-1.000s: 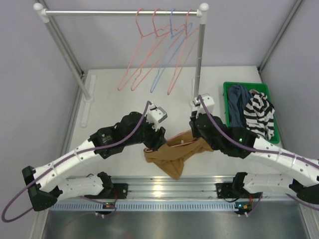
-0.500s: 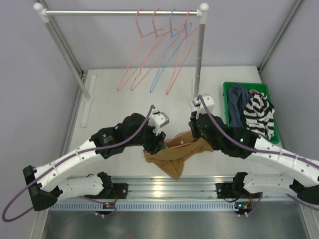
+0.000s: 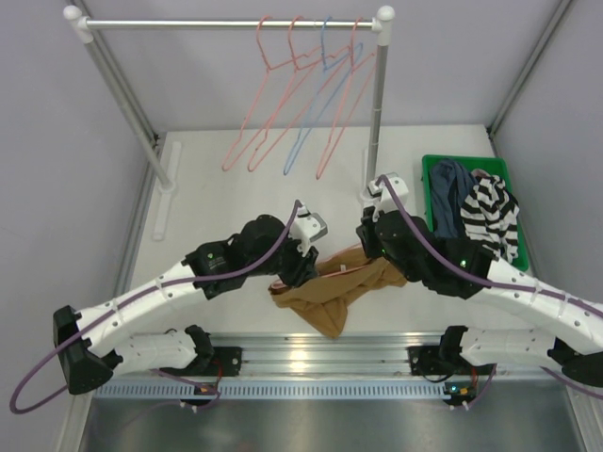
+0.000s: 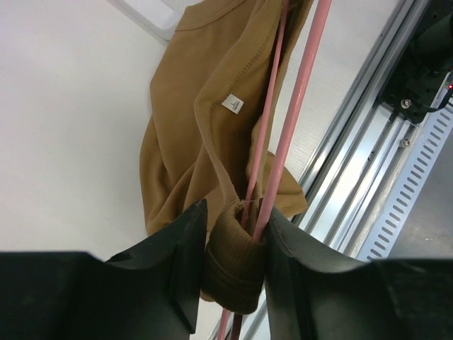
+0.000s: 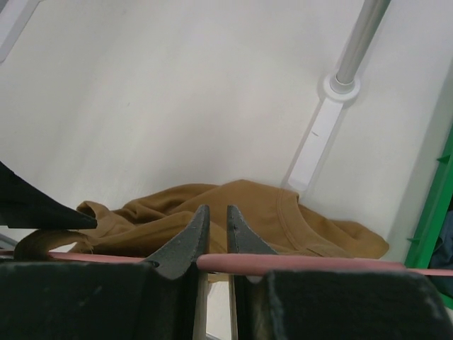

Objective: Place the tank top on the hanger

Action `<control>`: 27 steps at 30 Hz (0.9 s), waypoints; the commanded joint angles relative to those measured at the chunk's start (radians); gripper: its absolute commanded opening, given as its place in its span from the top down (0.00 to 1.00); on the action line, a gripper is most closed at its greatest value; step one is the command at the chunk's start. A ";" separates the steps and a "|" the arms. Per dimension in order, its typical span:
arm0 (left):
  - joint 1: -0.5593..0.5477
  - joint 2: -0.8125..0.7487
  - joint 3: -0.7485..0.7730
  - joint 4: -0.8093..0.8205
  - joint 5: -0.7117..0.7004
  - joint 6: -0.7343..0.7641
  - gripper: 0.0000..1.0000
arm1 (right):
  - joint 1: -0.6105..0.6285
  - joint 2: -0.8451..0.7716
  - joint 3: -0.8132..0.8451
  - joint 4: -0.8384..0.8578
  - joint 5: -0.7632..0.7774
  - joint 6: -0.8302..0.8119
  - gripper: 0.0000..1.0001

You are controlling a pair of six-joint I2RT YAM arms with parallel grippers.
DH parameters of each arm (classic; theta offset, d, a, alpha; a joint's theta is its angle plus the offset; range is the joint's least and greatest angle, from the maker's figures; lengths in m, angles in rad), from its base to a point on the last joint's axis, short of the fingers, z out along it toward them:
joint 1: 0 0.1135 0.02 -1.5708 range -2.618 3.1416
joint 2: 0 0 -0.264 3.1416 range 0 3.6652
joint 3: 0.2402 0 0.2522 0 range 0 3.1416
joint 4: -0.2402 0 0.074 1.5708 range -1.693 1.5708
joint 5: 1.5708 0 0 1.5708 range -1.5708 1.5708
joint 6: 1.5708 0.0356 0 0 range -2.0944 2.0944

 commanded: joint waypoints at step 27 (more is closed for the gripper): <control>-0.007 -0.261 -0.345 0.496 -0.045 -0.198 1.00 | 0.026 0.085 0.128 0.020 -0.033 -0.041 0.75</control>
